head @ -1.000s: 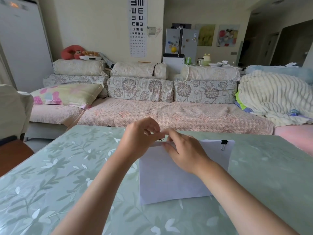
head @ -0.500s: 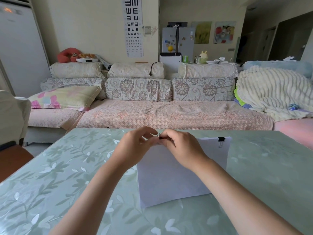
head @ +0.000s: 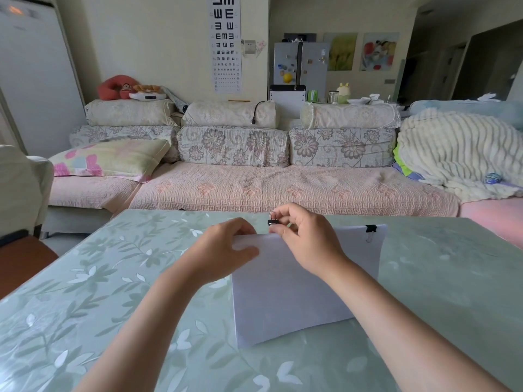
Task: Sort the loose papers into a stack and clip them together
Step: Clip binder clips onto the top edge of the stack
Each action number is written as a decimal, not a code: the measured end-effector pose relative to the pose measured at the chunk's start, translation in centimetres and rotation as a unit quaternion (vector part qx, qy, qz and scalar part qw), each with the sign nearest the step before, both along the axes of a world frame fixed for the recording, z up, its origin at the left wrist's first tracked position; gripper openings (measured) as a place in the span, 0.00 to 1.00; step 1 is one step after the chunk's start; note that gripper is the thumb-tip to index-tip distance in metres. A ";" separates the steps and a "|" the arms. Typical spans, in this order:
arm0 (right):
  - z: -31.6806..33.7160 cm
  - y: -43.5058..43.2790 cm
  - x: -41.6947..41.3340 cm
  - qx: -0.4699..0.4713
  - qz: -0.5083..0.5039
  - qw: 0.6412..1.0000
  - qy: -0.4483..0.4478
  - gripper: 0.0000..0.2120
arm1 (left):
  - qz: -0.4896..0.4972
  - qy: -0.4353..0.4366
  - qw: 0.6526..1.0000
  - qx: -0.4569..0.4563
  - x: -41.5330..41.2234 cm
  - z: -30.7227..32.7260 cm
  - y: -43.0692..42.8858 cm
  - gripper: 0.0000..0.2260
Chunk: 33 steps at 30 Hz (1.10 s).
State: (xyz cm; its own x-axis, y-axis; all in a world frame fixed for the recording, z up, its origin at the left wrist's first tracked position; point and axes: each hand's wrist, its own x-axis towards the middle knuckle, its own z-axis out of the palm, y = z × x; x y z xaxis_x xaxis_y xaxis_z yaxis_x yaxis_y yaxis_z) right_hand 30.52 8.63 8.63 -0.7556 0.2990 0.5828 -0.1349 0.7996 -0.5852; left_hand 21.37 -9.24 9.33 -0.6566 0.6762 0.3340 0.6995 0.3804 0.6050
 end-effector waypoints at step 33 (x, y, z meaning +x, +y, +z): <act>1.5 -1.4 -1.6 -0.002 0.130 0.986 -0.103 0.06 | 0.056 -0.138 0.921 0.360 1.9 -4.4 3.7 0.07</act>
